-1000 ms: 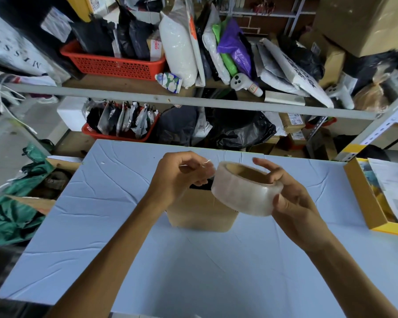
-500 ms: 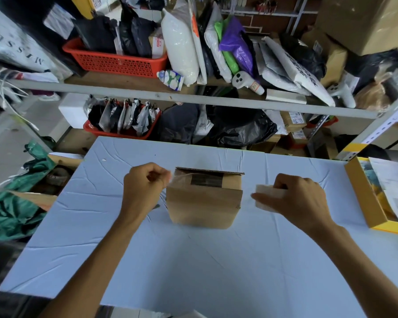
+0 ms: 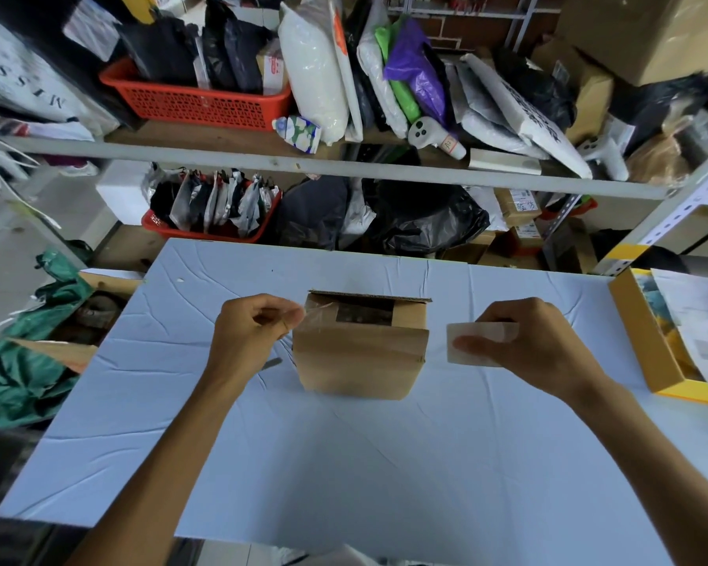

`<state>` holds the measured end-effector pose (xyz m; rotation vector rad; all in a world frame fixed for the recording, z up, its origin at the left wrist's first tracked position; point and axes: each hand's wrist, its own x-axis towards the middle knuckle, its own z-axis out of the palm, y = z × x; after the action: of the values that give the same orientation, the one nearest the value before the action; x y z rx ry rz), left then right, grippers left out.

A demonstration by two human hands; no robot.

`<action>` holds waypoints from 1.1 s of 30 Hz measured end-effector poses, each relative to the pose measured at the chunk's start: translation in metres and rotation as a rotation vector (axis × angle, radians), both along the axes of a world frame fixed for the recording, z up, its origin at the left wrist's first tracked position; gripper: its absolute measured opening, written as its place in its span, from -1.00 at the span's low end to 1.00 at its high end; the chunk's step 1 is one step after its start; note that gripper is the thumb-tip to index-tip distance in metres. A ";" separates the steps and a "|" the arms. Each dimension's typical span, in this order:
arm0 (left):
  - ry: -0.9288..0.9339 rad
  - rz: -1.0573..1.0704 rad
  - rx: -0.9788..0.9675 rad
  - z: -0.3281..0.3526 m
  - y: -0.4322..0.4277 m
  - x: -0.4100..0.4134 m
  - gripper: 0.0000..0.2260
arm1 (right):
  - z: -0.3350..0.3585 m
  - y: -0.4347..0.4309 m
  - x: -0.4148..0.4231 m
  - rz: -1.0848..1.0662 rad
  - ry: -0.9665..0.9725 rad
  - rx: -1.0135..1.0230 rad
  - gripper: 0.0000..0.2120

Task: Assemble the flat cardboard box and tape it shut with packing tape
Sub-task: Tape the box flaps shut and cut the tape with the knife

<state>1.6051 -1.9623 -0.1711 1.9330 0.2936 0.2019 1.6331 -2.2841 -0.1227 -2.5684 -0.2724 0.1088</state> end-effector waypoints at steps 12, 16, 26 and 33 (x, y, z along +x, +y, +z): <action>0.027 0.123 -0.096 -0.022 0.000 -0.002 -0.83 | -0.014 0.012 0.002 -0.114 -0.111 -0.197 -0.55; 0.002 0.147 -0.066 -0.031 -0.002 0.002 -0.85 | -0.027 0.020 0.005 -0.137 -0.151 -0.199 -0.54; -0.008 0.184 -0.088 -0.051 0.000 0.008 -0.90 | -0.052 0.030 0.019 -0.178 -0.192 -0.234 -0.54; -0.076 0.172 -0.144 -0.062 -0.002 0.013 -0.88 | -0.059 0.033 0.025 -0.139 -0.246 -0.258 -0.55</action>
<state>1.6176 -1.9638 -0.2335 1.7539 0.4133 0.3570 1.6584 -2.2508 -0.1818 -2.8494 -0.1797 -0.2407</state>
